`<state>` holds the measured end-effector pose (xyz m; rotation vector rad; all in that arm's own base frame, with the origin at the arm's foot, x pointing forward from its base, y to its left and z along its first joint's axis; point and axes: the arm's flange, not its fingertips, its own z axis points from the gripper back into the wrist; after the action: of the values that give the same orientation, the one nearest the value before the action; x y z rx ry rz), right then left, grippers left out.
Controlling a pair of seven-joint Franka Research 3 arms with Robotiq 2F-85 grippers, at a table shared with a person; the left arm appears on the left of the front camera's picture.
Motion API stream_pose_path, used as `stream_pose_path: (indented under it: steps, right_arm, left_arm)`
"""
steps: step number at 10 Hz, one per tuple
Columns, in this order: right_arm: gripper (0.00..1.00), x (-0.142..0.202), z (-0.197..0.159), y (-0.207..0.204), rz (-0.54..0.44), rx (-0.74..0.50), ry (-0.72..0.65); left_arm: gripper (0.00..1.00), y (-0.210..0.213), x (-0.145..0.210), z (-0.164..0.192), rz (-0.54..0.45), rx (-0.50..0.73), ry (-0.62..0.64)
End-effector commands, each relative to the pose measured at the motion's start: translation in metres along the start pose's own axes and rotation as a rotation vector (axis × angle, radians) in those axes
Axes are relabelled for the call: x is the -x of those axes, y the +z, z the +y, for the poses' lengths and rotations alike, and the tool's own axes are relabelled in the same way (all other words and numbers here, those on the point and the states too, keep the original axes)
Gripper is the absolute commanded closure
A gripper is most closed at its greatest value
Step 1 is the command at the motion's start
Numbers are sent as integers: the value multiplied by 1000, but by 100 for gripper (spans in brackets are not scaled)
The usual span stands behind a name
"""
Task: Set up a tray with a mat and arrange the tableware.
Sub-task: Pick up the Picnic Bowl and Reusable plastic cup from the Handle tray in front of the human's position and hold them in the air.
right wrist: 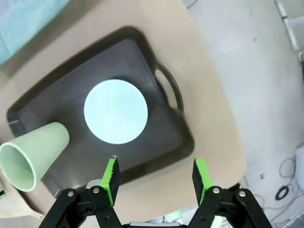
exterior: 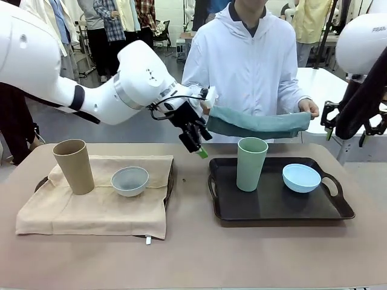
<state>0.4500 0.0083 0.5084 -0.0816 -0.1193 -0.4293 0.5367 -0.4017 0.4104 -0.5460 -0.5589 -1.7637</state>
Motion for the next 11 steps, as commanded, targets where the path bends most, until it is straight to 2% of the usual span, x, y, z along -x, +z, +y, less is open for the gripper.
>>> stream_pose_path:
  steps: [1,3,4,5,9,11]
  right_arm:
    - [21,-17,14,-11,-29,21,33]
    - [21,-24,21,-25,0,-14,50]
    - [21,-23,18,-25,21,-65,88]
    - [21,-16,21,-24,0,2,45]
    - [21,-19,20,-26,3,-11,58]
    - [21,-31,8,-45,84,-17,241]
  left_arm:
    - [0,-13,12,7,-106,1,-27]
    - [0,-29,17,7,-194,-1,52]
    - [0,-22,20,2,-206,45,89]
    - [0,-32,12,8,-121,17,29]
    - [0,-35,15,8,-141,27,50]
    - [0,-36,11,-3,-208,-65,48]
